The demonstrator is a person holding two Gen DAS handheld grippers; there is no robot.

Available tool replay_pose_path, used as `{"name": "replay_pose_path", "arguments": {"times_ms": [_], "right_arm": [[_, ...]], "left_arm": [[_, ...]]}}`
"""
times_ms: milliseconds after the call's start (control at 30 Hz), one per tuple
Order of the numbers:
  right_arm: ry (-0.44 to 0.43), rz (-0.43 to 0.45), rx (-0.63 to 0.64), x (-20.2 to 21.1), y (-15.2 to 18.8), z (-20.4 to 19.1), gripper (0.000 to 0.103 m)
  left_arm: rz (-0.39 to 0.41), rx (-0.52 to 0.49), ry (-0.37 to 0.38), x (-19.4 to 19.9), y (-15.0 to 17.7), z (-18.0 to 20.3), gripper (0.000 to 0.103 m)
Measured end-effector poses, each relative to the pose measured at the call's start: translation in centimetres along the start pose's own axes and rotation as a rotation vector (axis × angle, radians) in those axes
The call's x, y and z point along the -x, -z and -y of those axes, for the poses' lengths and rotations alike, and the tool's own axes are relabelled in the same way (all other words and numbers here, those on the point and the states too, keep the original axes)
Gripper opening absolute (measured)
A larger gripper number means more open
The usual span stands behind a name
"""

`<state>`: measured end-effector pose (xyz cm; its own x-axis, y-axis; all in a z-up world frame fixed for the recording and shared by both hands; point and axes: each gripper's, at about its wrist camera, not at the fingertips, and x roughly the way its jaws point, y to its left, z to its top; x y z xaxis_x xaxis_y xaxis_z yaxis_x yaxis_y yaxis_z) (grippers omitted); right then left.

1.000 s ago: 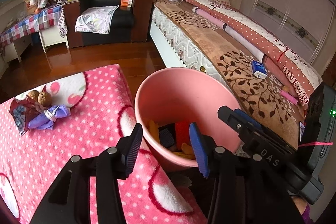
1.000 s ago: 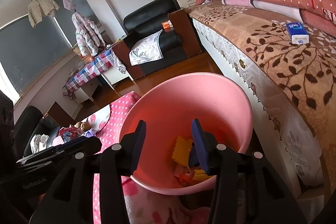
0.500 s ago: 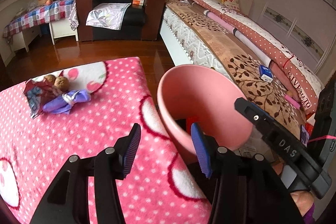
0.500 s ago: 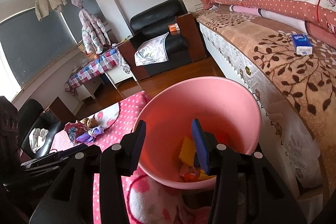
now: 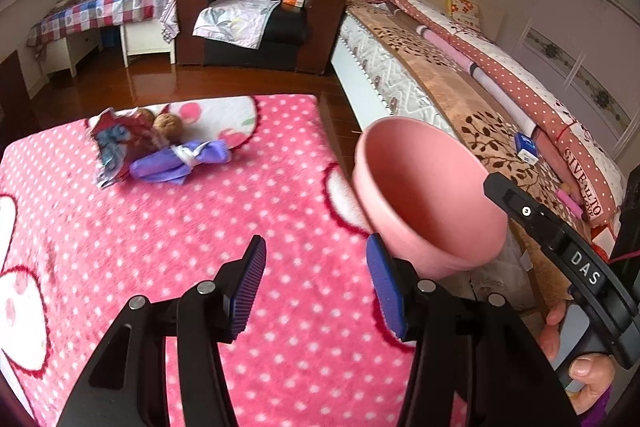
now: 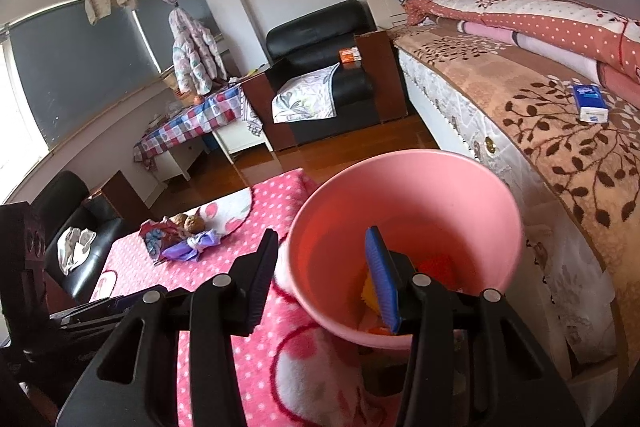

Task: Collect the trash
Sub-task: 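Move both open tools back over the foil and purple bundle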

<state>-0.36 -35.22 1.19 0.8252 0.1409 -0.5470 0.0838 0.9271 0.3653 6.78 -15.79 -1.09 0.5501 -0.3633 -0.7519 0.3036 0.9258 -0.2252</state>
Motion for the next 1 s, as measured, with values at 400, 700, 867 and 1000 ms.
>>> {"name": "replay_pose_path", "arguments": {"times_ms": [400,700,867,1000], "right_arm": [[-0.087,-0.071,0.048,-1.1,1.8,-3.8,0.046],[-0.133,-0.135,0.087,-2.4,3.4,-6.5,0.046],[-0.142,-0.163,0.111,-3.1,3.9,-7.6,0.046],[-0.148,-0.181,0.123,-3.8,4.2,-8.2,0.046]], "left_arm": [[-0.001,0.077,-0.040,0.9,1.3,-4.3,0.052],[0.010,0.137,-0.059,1.5,2.1,-7.4,0.053],[0.018,0.168,-0.080,1.9,2.3,-9.2,0.057],[0.027,0.194,-0.097,2.1,2.5,-10.8,0.060]]}}
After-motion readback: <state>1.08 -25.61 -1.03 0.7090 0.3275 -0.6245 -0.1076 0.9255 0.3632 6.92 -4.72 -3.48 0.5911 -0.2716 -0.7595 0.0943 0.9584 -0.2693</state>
